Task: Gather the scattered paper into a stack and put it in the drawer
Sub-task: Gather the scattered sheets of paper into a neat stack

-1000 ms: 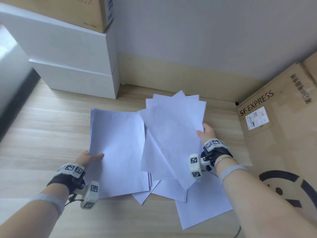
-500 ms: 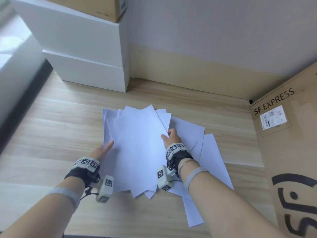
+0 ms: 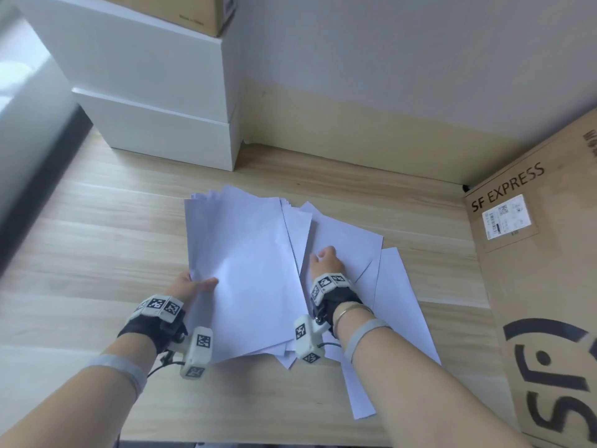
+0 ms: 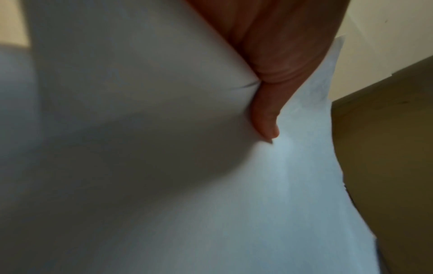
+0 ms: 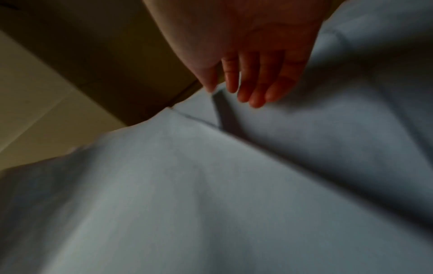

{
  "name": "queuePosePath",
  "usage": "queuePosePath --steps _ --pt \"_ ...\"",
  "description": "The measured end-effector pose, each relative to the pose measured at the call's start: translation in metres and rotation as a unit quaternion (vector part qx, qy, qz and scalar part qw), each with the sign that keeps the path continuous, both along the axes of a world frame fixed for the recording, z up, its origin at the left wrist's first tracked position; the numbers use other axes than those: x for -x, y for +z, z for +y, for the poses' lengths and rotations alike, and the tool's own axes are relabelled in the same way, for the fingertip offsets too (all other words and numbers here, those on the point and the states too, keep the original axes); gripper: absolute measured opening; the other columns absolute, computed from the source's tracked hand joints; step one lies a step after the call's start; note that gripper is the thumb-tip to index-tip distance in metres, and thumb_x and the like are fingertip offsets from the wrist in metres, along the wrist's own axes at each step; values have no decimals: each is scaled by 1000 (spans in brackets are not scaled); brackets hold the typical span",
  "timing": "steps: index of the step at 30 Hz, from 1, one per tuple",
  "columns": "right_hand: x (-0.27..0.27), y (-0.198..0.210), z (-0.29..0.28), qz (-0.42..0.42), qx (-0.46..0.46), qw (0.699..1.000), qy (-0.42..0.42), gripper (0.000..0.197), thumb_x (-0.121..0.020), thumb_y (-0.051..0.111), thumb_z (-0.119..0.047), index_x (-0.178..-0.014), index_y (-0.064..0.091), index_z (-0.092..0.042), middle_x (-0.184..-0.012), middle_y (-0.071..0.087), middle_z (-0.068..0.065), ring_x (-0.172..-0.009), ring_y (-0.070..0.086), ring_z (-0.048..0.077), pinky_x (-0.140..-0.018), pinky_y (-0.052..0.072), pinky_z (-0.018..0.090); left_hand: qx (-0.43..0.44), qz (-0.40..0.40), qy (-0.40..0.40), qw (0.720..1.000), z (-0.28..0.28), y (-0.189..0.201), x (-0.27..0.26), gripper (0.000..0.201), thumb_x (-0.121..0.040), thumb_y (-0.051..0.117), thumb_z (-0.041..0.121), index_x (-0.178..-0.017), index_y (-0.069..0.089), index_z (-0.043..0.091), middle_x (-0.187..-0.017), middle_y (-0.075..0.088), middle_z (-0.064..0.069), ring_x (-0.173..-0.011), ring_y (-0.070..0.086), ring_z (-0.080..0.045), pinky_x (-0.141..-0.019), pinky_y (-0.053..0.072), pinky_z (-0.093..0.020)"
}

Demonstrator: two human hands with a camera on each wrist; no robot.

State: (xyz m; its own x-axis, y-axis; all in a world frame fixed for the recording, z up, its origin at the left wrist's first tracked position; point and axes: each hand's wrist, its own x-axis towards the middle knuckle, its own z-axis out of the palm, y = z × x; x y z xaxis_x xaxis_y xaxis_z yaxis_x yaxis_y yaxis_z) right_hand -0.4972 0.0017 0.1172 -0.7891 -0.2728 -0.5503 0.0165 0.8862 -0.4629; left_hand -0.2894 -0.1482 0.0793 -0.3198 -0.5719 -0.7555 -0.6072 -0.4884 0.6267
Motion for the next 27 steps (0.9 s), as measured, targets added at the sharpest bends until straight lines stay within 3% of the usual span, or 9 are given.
queuePosePath --steps 3,6,9,12,16,19,21,24,27 --pt "16 -4 21 24 -73 995 -70 35 -90 48 -16 -124 42 -11 -132 39 15 -120 44 36 -95 42 38 6 0 -2 1000 -4 0 -4 10 -83 65 5 -90 60 -1 -74 60 -12 -68 57 -27 -79 46 -42" --pt "18 -5 32 0 -103 988 -111 54 -85 56 -15 -133 33 -17 -139 27 13 -126 32 36 -98 38 40 4 0 -3 1000 -4 -2 -6 6 -83 64 4 -79 60 3 -73 60 -12 -65 56 -24 -78 44 -40" --pt "13 -7 34 -20 -90 986 -136 70 -80 65 -16 -138 26 -23 -141 22 12 -128 27 35 -98 39 40 9 -2 -13 1000 0 -2 -5 7 -83 65 4 -80 59 3 -74 60 -12 -65 56 -23 -78 44 -40" --pt "10 -9 31 -28 -61 985 -158 79 -78 68 -13 -140 22 -28 -143 19 10 -127 29 34 -97 42 40 5 -13 -20 1000 4 -3 -2 14 -83 64 2 -72 57 5 -72 58 -11 -63 54 -23 -77 42 -39" --pt "9 -7 30 -50 39 975 -213 89 -79 67 -5 -145 15 -32 -149 19 10 -119 51 33 -92 49 38 8 -24 -31 999 6 0 1 24 -83 65 3 -64 52 9 -71 57 -11 -62 54 -22 -75 43 -38" --pt "10 1 36 -48 92 964 -243 88 -82 67 -7 -147 13 -28 -145 38 12 -115 57 32 -88 49 36 5 -30 -35 999 6 2 1 21 -83 65 4 -66 53 9 -71 58 -11 -63 54 -23 -73 45 -38" --pt "9 2 42 -61 82 964 -247 79 -82 69 -16 -145 21 -18 -138 48 14 -115 58 32 -83 47 33 1 -32 -35 999 6 4 2 18 -82 65 4 -68 55 9 -73 59 -12 -64 55 -24 -79 45 -41" --pt "6 6 51 -128 -2 980 -155 71 -82 69 -32 -138 35 -4 -139 49 11 -125 51 29 -98 43 34 9 -34 -36 999 6 4 2 21 -82 67 6 -66 53 10 -71 58 -11 -67 56 -26 -79 45 -42" --pt "14 13 56 -113 -57 988 -88 55 -90 59 -27 -133 43 2 -138 50 14 -127 50 29 -98 42 32 10 -24 -37 999 9 4 6 17 -83 65 5 -70 55 7 -71 58 -11 -66 55 -25 -74 44 -39"
